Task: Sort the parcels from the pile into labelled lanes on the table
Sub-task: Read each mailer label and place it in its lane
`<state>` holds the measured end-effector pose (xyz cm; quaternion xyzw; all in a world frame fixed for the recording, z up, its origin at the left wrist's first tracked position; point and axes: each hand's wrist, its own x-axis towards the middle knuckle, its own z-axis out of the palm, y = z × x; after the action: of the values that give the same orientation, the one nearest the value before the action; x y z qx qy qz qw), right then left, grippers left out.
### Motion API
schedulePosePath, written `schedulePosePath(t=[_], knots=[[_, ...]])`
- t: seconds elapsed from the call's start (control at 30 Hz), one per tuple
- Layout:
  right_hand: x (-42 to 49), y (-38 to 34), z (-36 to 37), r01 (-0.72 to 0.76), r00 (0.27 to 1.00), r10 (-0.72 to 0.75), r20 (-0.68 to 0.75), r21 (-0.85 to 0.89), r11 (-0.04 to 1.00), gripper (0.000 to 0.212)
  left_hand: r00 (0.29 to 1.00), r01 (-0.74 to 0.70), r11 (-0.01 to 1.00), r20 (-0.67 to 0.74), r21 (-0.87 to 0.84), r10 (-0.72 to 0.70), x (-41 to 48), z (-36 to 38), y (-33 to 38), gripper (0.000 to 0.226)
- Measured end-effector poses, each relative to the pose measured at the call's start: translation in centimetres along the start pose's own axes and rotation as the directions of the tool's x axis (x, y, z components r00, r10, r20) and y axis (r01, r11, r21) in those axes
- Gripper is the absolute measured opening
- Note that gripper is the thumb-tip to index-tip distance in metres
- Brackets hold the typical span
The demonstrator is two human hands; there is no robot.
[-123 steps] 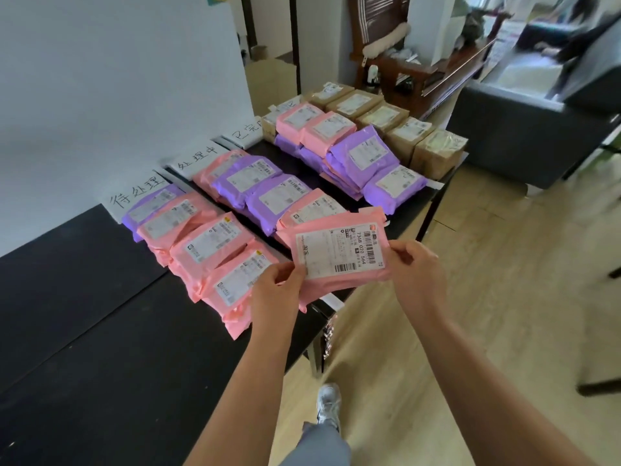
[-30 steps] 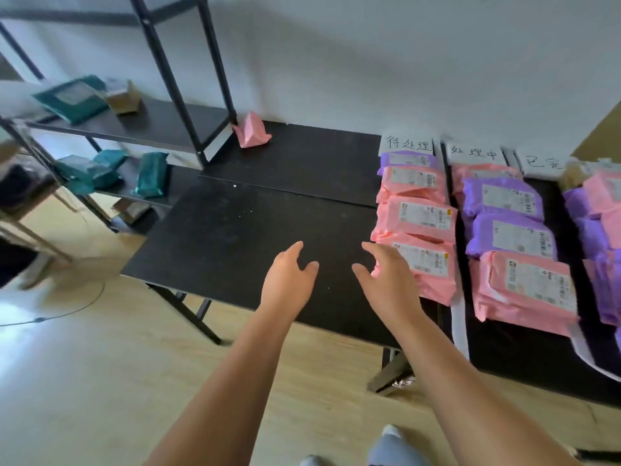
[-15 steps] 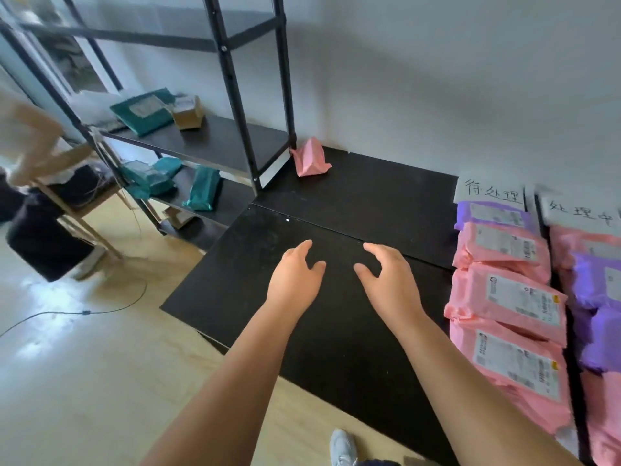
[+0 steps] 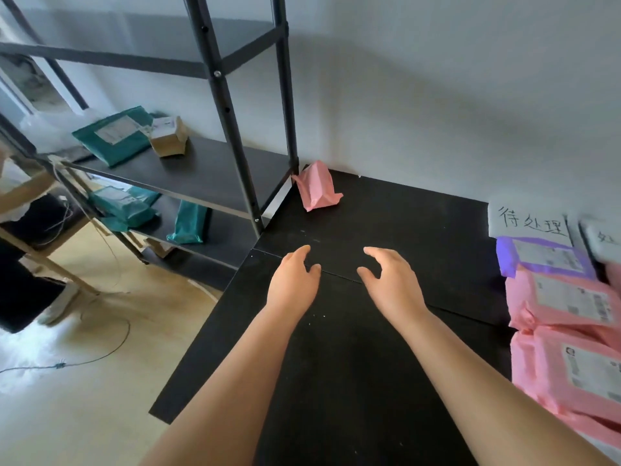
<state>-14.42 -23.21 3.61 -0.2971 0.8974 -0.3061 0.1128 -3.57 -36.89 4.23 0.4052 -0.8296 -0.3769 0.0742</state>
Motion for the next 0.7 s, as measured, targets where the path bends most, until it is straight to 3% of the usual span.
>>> schedulePosePath(t=[0.4,0.7], knots=[[14.4,-4.9,5.8,-0.207,0.978,0.207,-0.008,-0.101,0.973,0.046,0.974,-0.148,0.980,0.191,0.133,0.121,18.4,-2.8,-2.4,0.050],[26.4,-3.7,9.0,-0.144,0.979,0.181,0.096,-0.302,0.942,0.050,0.955,-0.212,0.947,0.258,0.243,0.148,29.6,1.0,-2.0,0.044]])
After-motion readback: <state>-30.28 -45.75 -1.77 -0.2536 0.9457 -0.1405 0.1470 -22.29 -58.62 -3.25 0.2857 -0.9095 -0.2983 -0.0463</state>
